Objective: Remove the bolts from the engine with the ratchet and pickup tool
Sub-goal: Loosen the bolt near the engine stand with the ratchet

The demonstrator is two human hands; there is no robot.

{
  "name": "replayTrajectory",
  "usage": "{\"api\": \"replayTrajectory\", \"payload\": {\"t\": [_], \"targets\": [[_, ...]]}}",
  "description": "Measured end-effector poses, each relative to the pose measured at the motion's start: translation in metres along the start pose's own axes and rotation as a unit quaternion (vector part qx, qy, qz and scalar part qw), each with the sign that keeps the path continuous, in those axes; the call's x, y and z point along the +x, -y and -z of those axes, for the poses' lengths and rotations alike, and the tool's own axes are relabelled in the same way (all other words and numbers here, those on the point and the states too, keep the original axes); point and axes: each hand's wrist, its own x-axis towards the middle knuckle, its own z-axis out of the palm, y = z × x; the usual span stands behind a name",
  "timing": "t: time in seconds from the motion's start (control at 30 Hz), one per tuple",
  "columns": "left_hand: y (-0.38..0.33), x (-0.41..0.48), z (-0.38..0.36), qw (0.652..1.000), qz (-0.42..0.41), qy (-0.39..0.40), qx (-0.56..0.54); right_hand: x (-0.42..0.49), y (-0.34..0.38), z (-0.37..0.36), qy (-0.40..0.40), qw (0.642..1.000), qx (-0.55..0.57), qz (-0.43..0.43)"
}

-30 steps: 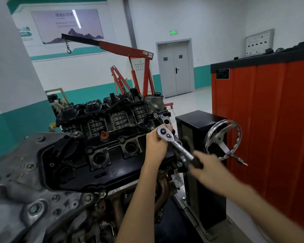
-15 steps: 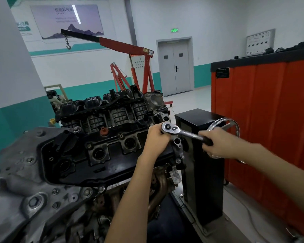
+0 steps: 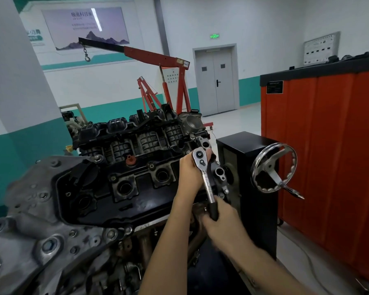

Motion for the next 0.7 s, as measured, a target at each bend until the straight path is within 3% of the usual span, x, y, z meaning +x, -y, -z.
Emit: {"api": "replayTrajectory", "payload": {"t": [0.1, 0.17, 0.23, 0.3, 0.37, 0.47, 0.57, 0.7], "targets": [[0.000, 0.001, 0.005, 0.999, 0.004, 0.045, 0.015, 0.019, -0.008, 0.064, 0.067, 0.983, -0.162, 0.044], [-0.002, 0.001, 0.006, 0.997, 0.003, 0.067, 0.041, 0.045, 0.002, 0.110, 0.093, 0.940, -0.317, 0.088], [-0.004, 0.001, 0.005, 0.997, 0.003, 0.057, 0.044, 0.068, 0.016, 0.136, 0.084, 0.890, -0.431, 0.127], [-0.003, -0.002, 0.005, 0.999, -0.001, 0.025, 0.022, 0.075, 0.017, 0.135, 0.057, 0.877, -0.457, 0.141], [-0.001, -0.005, 0.003, 1.000, -0.009, 0.012, 0.005, 0.057, 0.002, 0.114, 0.033, 0.919, -0.377, 0.112], [0.000, -0.008, -0.004, 1.000, -0.024, -0.005, -0.001, 0.010, -0.017, 0.058, 0.009, 0.991, -0.128, 0.043], [0.001, -0.005, -0.008, 0.999, -0.034, -0.022, 0.013, -0.008, -0.008, -0.002, -0.031, 0.999, 0.043, -0.006], [-0.001, -0.002, -0.003, 1.000, -0.014, -0.005, 0.026, -0.007, 0.001, -0.015, -0.022, 0.998, 0.059, -0.012]]}}
